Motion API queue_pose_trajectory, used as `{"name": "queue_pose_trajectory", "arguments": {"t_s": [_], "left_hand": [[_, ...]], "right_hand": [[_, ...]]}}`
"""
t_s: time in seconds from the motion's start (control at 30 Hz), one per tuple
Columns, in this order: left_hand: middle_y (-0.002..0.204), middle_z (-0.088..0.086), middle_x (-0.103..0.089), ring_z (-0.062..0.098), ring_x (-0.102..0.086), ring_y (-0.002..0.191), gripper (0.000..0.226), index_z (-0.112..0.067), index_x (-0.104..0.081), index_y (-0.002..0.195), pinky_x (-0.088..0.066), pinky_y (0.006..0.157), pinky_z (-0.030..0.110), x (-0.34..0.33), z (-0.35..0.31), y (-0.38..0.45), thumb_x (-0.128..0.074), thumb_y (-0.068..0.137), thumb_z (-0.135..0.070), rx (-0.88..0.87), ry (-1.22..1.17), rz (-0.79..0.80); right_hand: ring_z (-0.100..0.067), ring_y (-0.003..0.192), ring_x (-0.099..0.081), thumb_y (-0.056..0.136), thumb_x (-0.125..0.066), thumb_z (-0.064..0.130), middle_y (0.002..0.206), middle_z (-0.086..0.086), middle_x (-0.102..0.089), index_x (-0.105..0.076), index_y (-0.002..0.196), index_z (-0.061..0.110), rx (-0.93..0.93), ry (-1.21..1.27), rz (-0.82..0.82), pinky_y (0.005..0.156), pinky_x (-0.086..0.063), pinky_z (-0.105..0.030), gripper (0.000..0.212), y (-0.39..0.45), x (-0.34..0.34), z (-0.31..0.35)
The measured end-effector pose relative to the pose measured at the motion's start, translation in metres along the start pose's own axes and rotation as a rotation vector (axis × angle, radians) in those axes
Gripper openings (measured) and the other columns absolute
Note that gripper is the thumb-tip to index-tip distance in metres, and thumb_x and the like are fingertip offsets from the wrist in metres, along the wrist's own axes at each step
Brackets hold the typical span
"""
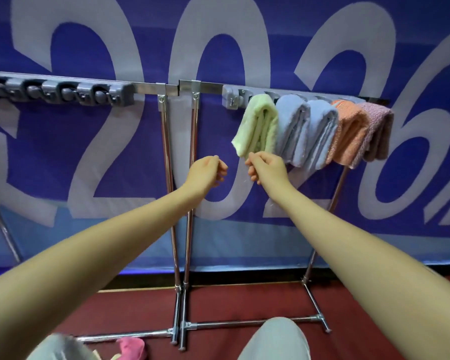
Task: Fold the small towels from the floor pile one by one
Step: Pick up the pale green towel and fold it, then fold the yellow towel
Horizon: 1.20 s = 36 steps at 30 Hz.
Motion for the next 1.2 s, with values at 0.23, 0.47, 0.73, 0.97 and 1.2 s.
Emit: {"name": "queue_pose_trajectory", "arguments": {"t_s": [0.23,0.47,0.73,0.97,1.2], "left_hand": [[0.064,0.001,-0.057,0.011,-0.052,0.057,0.034,-0.012,-0.057,0.071,-0.047,0.059,0.021,0.047,0.067,-0.082,-0.039,0.099,-0.015,0.052,-0.057,0.036],[0.062,0.004,-0.053,0.014,-0.048,0.052,0.035,-0.011,-0.055,0.069,-0.042,0.054,0.023,0.071,0.202,-0.124,-0.037,0.098,-0.009,0.266,-0.052,0.013],[0.065,0.003,-0.057,0.023,-0.052,0.063,0.038,-0.017,-0.058,0.067,-0.044,0.066,0.032,0.078,0.400,-0.138,-0.035,0.096,-0.008,0.598,0.205,0.027],[0.100,0.027,-0.068,0.040,-0.064,0.095,0.056,0.002,-0.067,0.096,-0.052,0.082,0.046,0.060,0.574,-0.177,-0.031,0.073,-0.035,0.807,0.505,0.316],[0.107,0.009,-0.069,0.027,-0.063,0.101,0.023,-0.009,-0.069,0.101,-0.046,0.088,0.032,0.043,0.658,-0.240,-0.048,0.094,-0.015,0.914,0.592,0.477]], "right_hand": [[-0.007,0.045,-0.045,0.095,-0.048,0.014,0.059,-0.002,-0.053,-0.058,0.068,0.013,-0.175,0.035,0.096,0.043,-0.035,-0.015,0.028,-0.088,-0.084,-0.061],[-0.005,0.042,-0.044,0.097,-0.045,0.014,0.059,-0.001,-0.050,-0.055,0.068,0.015,-0.415,-0.022,0.167,0.040,-0.032,-0.014,0.030,-0.166,-0.145,-0.182],[-0.013,0.050,-0.048,0.094,-0.044,0.013,0.057,0.000,-0.054,-0.058,0.067,0.015,-0.793,-0.198,0.266,0.046,-0.037,-0.019,0.030,-0.241,-0.174,-0.373],[-0.025,0.069,-0.058,0.085,-0.051,0.023,0.071,-0.008,-0.065,-0.058,0.062,0.022,-1.119,-0.328,0.320,0.066,-0.048,-0.040,0.024,-0.329,-0.188,-0.534],[-0.027,0.107,-0.061,0.091,-0.049,0.029,0.112,-0.009,-0.068,-0.069,0.108,0.013,-1.099,-0.527,0.591,0.089,-0.044,-0.029,0.031,-0.390,-0.210,-0.596]]}}
Point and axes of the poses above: each hand's wrist, its own y-axis towards the middle knuckle, its own x-axis out of the back of the hand, z = x × y, the point moved 8 cm from there along y, towards the middle knuckle
